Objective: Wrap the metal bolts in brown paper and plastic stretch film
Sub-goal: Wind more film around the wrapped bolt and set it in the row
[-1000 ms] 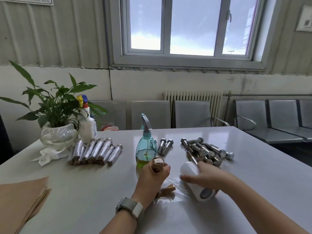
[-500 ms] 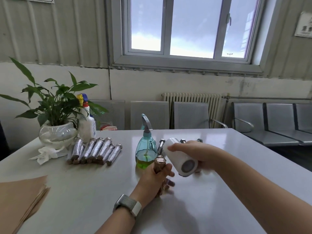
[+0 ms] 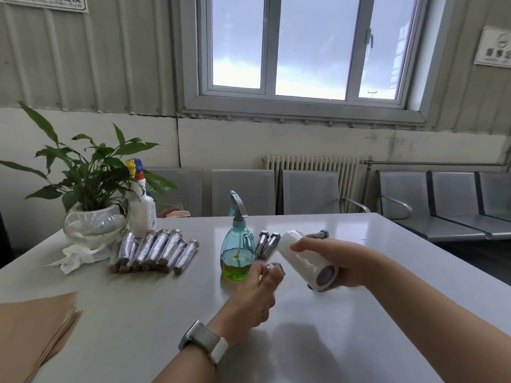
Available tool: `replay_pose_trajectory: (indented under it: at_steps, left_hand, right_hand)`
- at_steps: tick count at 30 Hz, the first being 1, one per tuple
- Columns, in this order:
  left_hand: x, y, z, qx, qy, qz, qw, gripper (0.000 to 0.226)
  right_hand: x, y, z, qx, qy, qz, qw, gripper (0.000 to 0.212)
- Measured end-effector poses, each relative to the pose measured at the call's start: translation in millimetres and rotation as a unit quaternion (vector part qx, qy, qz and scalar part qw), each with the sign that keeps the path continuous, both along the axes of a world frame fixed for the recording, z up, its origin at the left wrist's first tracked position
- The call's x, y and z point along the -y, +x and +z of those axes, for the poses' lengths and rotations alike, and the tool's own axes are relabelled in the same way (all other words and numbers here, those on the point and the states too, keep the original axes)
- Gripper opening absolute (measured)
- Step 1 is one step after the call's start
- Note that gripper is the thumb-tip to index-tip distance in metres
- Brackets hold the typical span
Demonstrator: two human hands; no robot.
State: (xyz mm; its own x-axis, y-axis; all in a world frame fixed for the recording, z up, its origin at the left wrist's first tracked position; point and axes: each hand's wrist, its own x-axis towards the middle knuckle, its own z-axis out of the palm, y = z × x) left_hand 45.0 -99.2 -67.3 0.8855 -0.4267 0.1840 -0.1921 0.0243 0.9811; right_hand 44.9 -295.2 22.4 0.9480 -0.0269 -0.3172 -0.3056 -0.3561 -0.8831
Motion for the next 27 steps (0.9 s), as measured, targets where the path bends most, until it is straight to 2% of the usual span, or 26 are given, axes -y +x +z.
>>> replay_pose_trajectory:
  at_steps: [2,3,5,6,9,12,14,17,21,27]
  left_hand:
    - [-5.6,-2.7,7.1,-0.035,0.005,-0.031,0.999,0.019]
    - [-9.5,-4.9,10.2,-0.037,0.014,-0.043,0.998,0.013]
    - [-18.0,-8.9,11.3,-0.048,0.036,-0.049,0.997,0.024]
    - [-21.6,-10.9,8.9,-0.048,0.043,-0.058,0.996,0.021]
    - [-32.5,-20.3,1.6,-0.035,0.042,-0.09,0.994,0.025]
    - [-34.8,-23.6,-0.8,-0.057,0.017,-0.111,0.992,0.017]
    - [-34.8,-25.1,0.3,-0.059,0.017,-0.096,0.993,0.02]
    - [-39.5,-23.4,0.2,-0.08,0.0,-0.079,0.994,0.033]
    - [-43.9,-20.9,-2.1,-0.105,-0.001,-0.055,0.993,0.05]
    - [-41.5,-19.5,-5.2,-0.106,-0.04,0.044,0.993,0.024]
  right_hand:
    - [3.7,-2.1,2.5,-0.007,0.014,0.021,1.0,0.051]
    - [3.7,-2.7,3.6,-0.005,0.015,0.037,0.999,0.052]
    - [0.4,-4.8,7.6,0.011,0.01,0.082,0.997,0.053]
    - [-2.6,-6.6,10.3,0.025,0.001,0.105,0.994,0.056]
    - [-14.7,-11.0,17.8,0.066,-0.08,0.151,0.983,0.065]
    - [-28.7,-13.5,22.7,0.096,-0.147,0.185,0.967,0.049]
    - [-36.4,-16.9,26.2,0.13,-0.177,0.181,0.959,0.046]
    - [-52.4,-25.4,30.8,0.191,-0.241,0.152,0.939,0.059]
    - [-73.2,-35.1,14.6,0.294,-0.365,0.138,0.872,0.067]
    - [-92.4,-38.4,-10.7,0.375,-0.398,0.102,0.831,0.065]
